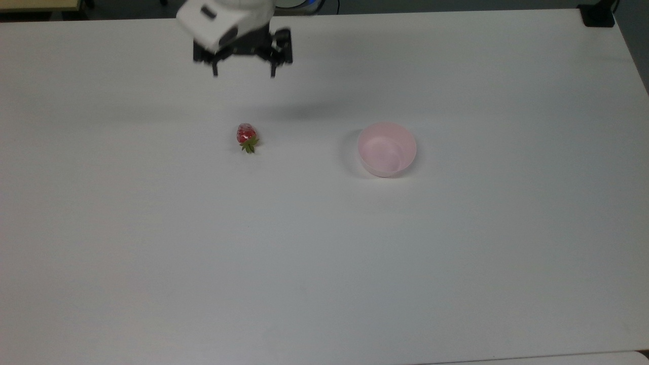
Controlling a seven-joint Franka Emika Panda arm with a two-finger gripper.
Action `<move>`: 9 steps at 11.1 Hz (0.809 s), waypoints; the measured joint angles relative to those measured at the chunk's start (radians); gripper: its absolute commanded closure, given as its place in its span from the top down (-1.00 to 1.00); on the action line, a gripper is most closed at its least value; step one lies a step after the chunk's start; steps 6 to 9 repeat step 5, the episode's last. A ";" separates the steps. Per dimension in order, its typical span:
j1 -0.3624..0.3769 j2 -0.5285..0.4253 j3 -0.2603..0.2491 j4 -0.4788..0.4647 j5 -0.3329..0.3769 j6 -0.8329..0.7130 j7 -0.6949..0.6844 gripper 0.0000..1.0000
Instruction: Pick up strawberry from bowl
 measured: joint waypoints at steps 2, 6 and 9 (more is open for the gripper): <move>-0.039 -0.064 0.079 -0.004 0.000 -0.041 0.032 1.00; -0.070 -0.073 0.089 -0.006 0.000 -0.043 0.038 1.00; -0.070 -0.073 0.089 -0.006 0.000 -0.043 0.038 1.00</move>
